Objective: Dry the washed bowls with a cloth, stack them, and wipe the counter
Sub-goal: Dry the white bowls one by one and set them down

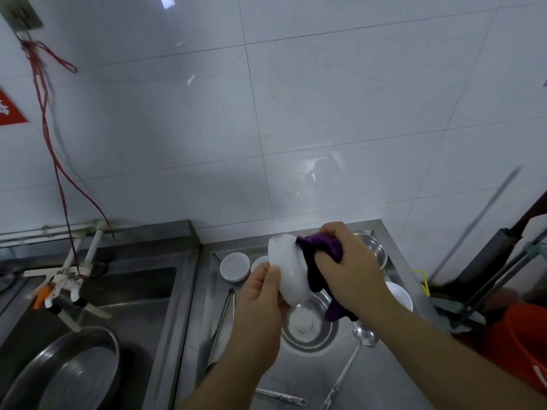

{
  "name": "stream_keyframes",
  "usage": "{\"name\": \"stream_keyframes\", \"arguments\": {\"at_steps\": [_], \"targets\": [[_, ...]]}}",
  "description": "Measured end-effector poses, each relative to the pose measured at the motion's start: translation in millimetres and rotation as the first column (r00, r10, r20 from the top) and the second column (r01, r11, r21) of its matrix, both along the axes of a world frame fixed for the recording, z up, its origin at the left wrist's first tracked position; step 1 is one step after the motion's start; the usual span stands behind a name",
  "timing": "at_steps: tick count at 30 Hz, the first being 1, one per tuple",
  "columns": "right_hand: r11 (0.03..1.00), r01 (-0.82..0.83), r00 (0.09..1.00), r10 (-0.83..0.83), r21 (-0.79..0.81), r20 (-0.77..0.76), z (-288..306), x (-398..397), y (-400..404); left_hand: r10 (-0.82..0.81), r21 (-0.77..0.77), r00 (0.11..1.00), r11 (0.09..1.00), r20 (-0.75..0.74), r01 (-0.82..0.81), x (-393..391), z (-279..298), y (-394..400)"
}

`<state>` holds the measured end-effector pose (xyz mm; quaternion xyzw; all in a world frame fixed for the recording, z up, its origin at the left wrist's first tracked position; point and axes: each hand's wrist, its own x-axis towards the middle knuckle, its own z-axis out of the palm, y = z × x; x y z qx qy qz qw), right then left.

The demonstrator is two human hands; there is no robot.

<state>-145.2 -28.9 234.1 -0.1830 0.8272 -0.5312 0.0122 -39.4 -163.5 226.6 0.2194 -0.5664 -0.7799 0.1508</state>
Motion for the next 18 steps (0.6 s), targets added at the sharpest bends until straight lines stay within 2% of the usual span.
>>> {"name": "stream_keyframes", "arguments": {"at_steps": [2,4,7,9,10,12,15,17,18], "targets": [[0.999,0.003,0.997,-0.007,0.042,0.083,1.7,-3.4,-1.5,-0.032,-0.317,0.999,0.948,0.001,0.030,0.0,-1.1,0.2],[0.995,-0.018,0.951,0.046,-0.095,0.307,1.0,-4.9,0.0,-0.105,-0.637,0.994,0.763,0.043,0.109,0.0,-2.5,-0.9],[0.960,0.093,0.774,0.097,-0.263,0.626,-0.1,-8.2,8.3,-0.174,-0.863,0.973,0.458,0.150,0.214,-1.5,-3.3,0.4],[0.937,0.130,0.648,0.168,-0.325,0.743,-2.3,-11.6,17.8,-0.191,-0.937,0.959,0.242,0.209,0.253,-3.0,-6.0,2.8],[0.934,0.104,0.618,0.210,-0.343,0.758,-4.5,-12.8,23.4,-0.200,-0.954,0.953,0.153,0.226,0.259,-3.3,-7.4,4.5],[0.939,0.063,0.583,0.241,-0.339,0.776,-9.6,-13.7,34.7,-0.233,-0.955,0.933,0.047,0.276,0.294,-4.6,-10.3,9.1],[0.940,0.046,0.500,0.272,-0.338,0.822,-23.4,-14.5,53.2,-0.268,-0.939,0.901,-0.065,0.342,0.337,-5.6,-18.4,18.8],[0.931,0.057,0.450,0.299,-0.361,0.842,-35.8,-12.8,65.7,-0.270,-0.924,0.885,-0.059,0.379,0.377,-3.8,-24.9,28.1],[0.923,0.063,0.426,0.319,-0.380,0.846,-40.9,-10.2,71.4,-0.277,-0.923,0.885,-0.023,0.374,0.383,-2.9,-28.0,33.4]]}}
